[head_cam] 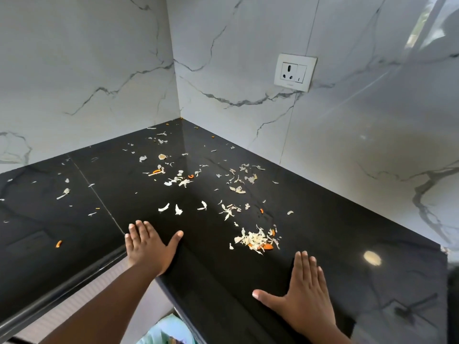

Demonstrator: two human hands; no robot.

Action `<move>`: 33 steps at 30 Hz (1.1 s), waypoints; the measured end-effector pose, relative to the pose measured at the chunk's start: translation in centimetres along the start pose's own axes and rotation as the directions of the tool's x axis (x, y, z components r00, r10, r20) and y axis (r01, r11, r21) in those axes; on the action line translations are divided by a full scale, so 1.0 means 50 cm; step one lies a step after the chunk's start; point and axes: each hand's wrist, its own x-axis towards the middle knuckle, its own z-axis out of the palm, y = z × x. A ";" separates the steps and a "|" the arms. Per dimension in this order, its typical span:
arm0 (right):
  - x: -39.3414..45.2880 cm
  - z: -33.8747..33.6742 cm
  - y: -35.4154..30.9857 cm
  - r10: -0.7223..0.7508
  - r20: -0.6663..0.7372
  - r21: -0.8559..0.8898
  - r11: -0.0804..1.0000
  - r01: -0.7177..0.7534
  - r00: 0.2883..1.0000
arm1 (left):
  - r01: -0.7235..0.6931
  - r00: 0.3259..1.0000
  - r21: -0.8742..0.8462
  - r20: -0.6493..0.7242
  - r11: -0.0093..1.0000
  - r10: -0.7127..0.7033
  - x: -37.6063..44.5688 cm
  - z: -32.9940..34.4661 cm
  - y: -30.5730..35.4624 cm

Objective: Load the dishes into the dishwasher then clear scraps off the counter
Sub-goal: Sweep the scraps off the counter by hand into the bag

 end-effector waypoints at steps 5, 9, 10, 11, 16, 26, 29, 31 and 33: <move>0.031 0.007 -0.052 0.109 -0.002 0.025 0.994 -0.109 0.994 | -0.057 0.998 0.051 0.002 0.997 0.057 0.028 0.012 0.012; 0.095 0.008 -0.097 0.056 -0.048 0.053 0.997 -0.053 0.997 | -0.086 0.996 0.065 0.016 0.994 0.085 0.049 0.012 0.013; 0.112 0.007 -0.107 0.035 -0.055 0.058 0.998 -0.032 0.998 | -0.087 0.996 0.067 0.016 0.994 0.086 0.053 0.011 0.014; 0.129 0.006 -0.116 0.012 -0.061 0.059 0.998 -0.008 0.998 | -0.086 0.996 0.070 0.019 0.994 0.085 0.057 0.010 0.015; 0.207 0.001 -0.148 -0.159 -0.056 0.027 0.987 0.160 0.986 | -0.087 0.996 0.076 0.033 0.993 0.084 0.067 0.007 0.020; 0.314 -0.033 -0.157 -0.468 -0.143 0.394 0.781 0.484 0.872 | -0.085 0.996 0.044 0.030 0.995 0.084 0.066 0.004 0.016; 0.357 -0.064 -0.069 -0.258 -0.287 0.362 0.863 0.354 0.923 | -0.090 0.996 0.036 0.025 0.995 0.089 0.067 0.001 0.021; 0.393 -0.086 0.003 -0.172 -0.224 0.158 0.965 0.210 0.959 | -0.094 0.995 0.035 0.028 0.995 0.093 0.068 0.000 0.021; 0.414 -0.094 0.034 -0.137 -0.116 0.047 0.989 0.143 0.984 | -0.093 0.995 0.036 0.033 0.995 0.092 0.067 0.000 0.020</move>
